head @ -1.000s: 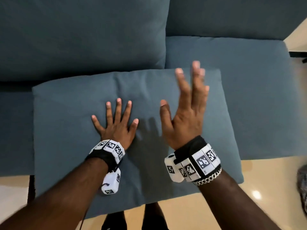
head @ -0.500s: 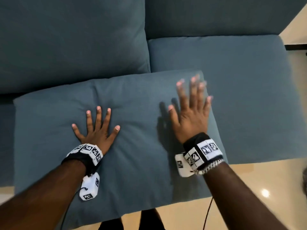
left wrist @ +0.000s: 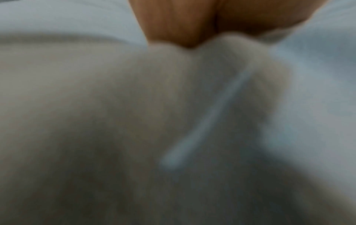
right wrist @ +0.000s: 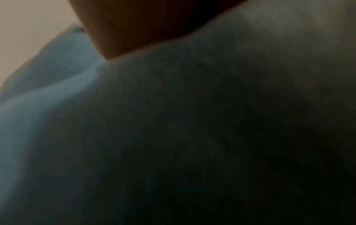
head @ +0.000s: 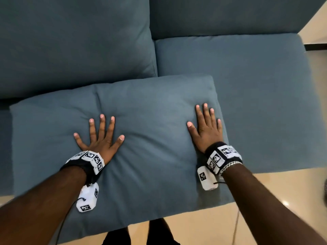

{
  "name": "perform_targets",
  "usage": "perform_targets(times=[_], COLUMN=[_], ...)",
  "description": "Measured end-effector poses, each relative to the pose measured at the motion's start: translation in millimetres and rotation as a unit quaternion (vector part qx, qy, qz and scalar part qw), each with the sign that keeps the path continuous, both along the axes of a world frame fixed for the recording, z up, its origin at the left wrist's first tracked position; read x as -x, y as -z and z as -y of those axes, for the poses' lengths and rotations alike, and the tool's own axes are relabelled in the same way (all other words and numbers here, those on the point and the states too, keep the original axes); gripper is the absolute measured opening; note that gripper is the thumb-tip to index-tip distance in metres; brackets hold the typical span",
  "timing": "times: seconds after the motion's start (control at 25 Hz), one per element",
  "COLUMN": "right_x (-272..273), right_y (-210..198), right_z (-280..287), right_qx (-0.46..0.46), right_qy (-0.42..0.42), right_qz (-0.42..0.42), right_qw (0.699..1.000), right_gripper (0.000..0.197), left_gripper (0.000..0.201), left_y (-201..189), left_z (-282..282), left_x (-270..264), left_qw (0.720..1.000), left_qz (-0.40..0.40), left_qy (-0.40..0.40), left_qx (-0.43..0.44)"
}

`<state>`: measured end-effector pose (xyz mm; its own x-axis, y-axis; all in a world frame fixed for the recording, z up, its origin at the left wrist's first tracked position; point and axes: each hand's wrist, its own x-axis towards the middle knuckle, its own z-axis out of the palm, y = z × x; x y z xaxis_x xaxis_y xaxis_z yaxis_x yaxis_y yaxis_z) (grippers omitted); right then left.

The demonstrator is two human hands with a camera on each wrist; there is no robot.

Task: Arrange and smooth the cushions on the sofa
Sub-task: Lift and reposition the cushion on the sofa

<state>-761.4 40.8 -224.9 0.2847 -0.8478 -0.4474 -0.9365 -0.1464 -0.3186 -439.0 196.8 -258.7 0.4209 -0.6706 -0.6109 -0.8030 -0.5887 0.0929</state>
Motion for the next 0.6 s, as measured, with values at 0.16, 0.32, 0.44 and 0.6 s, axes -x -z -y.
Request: perform_targets(times=[0.16,0.32,0.44,0.6], right_x=[15,9,11,18], right_y=[-67,-41,19,-42], right_z=[11,-58,-80,-62], right_qx=[0.195,0.245,0.079,0.243], right_qy=[0.113,0.094,-0.025,0.117], right_qz=[0.259,0.168,-0.030,0.220], right_qw=[0.939,0.950,0.996,0.937], right_gripper=[0.055,0.065,0.073,0.060], left_gripper=[0.071,0.072,0.071,0.072], left_y=[0,-1,-2,-9], left_z=[9,8,0,4], left_x=[-3,-4,-2,-8], left_qw=[1.000,1.000,1.000,0.998], left_qz=[-0.002,-0.012,-0.026,-0.042], left_qy=[-0.004,-0.004,-0.002,0.003], left_qx=[-0.012,-0.002,0.010,0.038])
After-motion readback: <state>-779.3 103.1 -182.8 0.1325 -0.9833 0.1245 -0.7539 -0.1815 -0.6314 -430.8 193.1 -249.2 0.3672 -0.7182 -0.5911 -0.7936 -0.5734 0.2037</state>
